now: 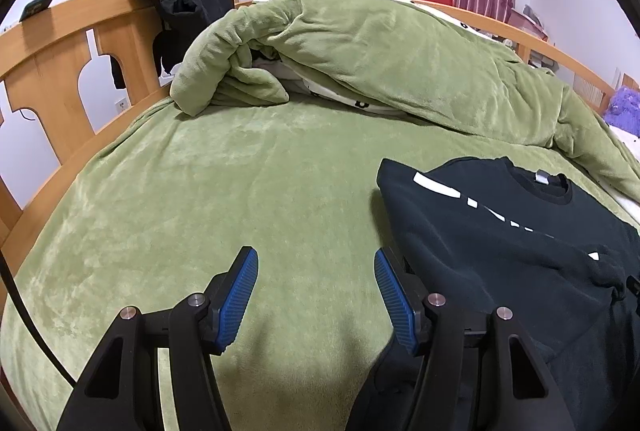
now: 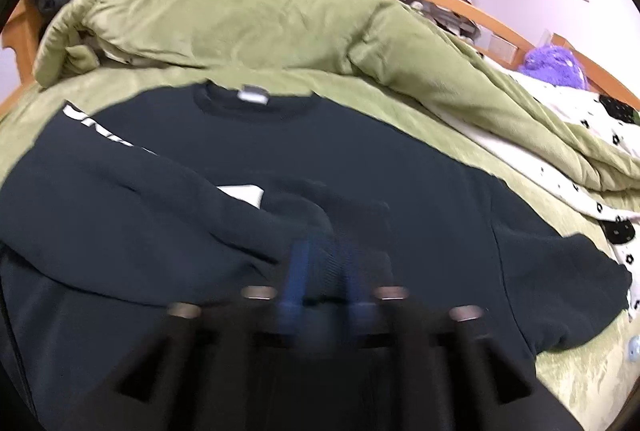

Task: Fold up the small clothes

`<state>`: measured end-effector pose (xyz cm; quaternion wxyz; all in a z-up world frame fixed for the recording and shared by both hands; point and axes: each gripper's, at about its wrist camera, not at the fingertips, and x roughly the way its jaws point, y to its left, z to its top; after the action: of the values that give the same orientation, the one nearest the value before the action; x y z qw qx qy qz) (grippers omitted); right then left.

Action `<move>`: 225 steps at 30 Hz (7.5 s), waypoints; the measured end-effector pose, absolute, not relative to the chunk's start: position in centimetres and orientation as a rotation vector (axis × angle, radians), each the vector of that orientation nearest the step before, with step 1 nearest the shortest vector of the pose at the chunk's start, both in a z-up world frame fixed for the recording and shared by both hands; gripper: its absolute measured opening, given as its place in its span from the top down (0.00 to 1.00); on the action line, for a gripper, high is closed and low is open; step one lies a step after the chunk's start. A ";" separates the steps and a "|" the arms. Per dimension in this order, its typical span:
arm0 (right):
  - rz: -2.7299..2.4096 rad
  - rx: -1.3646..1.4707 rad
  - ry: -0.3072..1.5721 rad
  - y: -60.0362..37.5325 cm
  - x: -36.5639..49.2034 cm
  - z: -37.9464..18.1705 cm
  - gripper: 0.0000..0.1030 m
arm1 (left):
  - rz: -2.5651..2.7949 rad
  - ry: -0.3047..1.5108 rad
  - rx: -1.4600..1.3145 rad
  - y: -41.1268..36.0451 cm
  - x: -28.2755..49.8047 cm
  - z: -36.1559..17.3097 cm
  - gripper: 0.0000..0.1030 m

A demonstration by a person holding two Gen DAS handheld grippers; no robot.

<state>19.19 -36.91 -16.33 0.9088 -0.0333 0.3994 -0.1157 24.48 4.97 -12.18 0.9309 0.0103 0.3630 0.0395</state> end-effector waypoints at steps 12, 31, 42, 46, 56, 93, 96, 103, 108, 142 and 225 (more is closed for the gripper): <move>-0.143 0.100 0.925 -39.2 21.9 -20.2 0.70 | 0.091 0.746 0.051 4.8 24.6 -12.7 0.43; -0.237 0.134 0.858 -43.3 17.7 -17.7 0.89 | 0.054 0.747 0.027 4.3 24.2 -12.3 0.43; -0.212 0.120 0.944 -43.9 17.2 -20.1 0.80 | 0.044 0.775 0.036 3.4 24.8 -13.2 0.43; -0.219 0.080 0.894 -43.9 16.4 -18.4 0.77 | 0.043 0.776 0.049 2.8 24.7 -13.3 0.43; -0.465 0.144 0.777 -56.2 10.4 -11.5 0.42 | 0.023 0.768 0.048 -0.3 24.8 -11.4 0.43; -0.759 0.248 0.639 -76.4 3.9 -14.4 0.94 | 0.104 0.765 0.177 -4.8 25.4 -13.8 0.43; -0.708 0.220 0.574 -73.0 4.4 -10.3 0.94 | 0.094 0.748 0.169 -4.5 24.9 -13.0 0.43; -0.545 0.162 0.518 -62.1 7.5 -4.1 0.94 | 0.100 0.706 0.162 -3.1 23.7 -11.3 0.43; -0.382 0.132 0.530 -51.3 11.5 -2.6 0.94 | 0.089 0.698 0.149 -1.9 23.2 -11.2 0.43; -0.171 0.102 0.663 -42.1 10.8 -10.1 0.48 | -0.154 0.728 0.178 -11.2 20.2 -11.9 0.43; -0.182 -0.012 0.713 -38.9 13.4 -11.2 0.48 | -0.142 0.811 0.022 -6.6 22.3 -14.8 0.75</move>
<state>13.41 -38.93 -11.15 0.9331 -0.0061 0.3484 -0.0892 22.29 -6.58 -14.80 0.9163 0.0109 0.3943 -0.0691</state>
